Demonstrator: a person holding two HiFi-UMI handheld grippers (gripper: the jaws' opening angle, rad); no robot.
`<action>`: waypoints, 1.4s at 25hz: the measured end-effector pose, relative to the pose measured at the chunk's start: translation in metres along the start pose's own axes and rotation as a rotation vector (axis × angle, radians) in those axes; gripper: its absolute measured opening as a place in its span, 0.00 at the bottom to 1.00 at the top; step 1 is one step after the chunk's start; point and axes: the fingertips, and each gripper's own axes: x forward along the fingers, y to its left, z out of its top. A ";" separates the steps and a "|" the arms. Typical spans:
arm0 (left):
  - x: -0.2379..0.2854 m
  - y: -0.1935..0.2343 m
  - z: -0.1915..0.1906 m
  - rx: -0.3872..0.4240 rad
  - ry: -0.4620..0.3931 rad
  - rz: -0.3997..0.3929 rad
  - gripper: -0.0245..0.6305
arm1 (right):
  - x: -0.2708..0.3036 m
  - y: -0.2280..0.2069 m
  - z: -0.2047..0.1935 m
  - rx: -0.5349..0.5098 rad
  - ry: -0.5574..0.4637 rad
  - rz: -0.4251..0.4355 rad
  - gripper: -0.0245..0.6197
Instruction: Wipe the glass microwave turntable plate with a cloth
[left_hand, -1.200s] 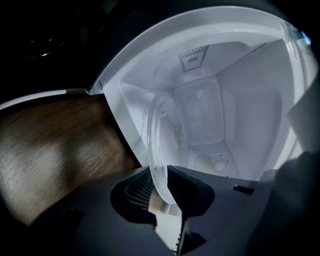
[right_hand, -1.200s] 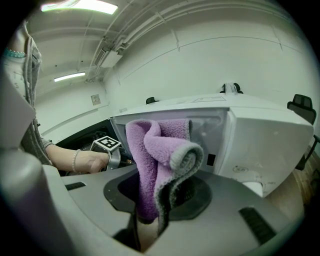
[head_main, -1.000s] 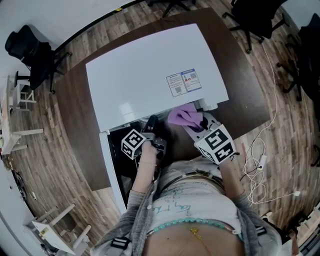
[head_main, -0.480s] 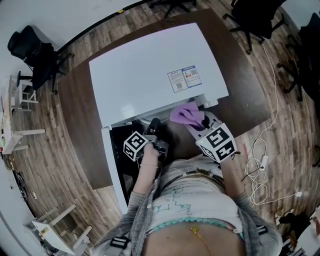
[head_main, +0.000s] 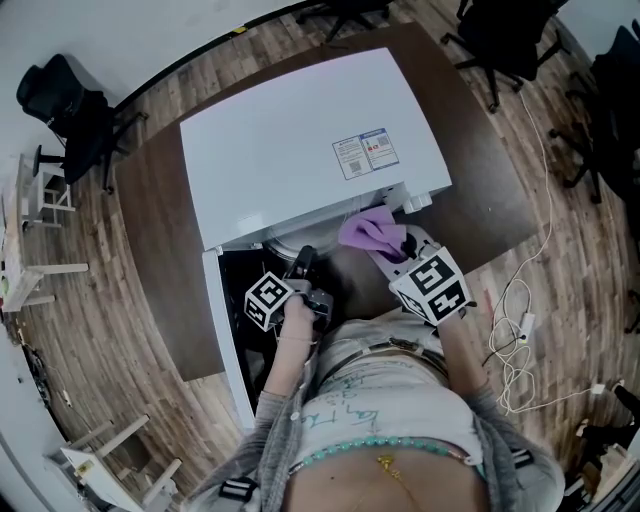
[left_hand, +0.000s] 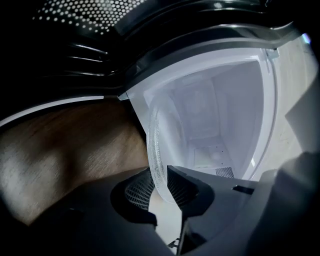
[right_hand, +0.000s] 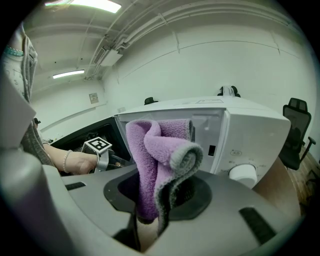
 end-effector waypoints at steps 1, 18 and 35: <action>-0.002 0.000 0.000 0.002 -0.002 -0.002 0.17 | 0.000 0.001 0.000 -0.003 0.001 0.003 0.22; -0.017 0.007 -0.032 -0.008 0.066 -0.040 0.16 | 0.005 0.013 0.003 -0.013 -0.013 0.004 0.22; -0.029 0.009 -0.033 -0.012 0.108 -0.075 0.15 | 0.013 0.029 0.000 -0.002 -0.003 -0.039 0.22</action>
